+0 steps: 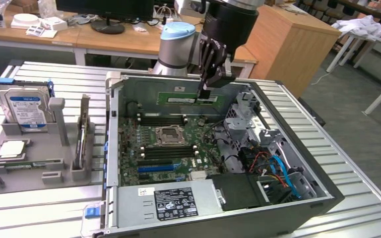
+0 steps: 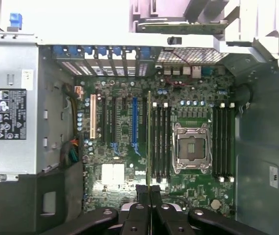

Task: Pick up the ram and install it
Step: 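Pick up the ram and move it above insertion slot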

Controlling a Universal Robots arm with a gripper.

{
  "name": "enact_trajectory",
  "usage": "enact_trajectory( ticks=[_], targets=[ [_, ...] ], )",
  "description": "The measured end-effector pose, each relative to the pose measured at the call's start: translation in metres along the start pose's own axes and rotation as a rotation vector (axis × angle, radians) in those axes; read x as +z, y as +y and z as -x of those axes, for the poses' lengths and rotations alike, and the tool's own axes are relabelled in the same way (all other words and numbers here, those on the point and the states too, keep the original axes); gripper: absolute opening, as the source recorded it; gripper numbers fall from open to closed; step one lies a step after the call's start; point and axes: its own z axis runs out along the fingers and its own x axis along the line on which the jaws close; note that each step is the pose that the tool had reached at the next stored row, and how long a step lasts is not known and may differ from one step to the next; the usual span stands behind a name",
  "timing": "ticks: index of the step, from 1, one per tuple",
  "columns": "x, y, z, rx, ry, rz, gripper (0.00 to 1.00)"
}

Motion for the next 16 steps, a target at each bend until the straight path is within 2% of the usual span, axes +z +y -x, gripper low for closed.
enact_trajectory(
  ticks=[16],
  targets=[
    [0.0027,0.0009,0.034,0.000,-0.0001,0.0000,0.12]
  ],
)
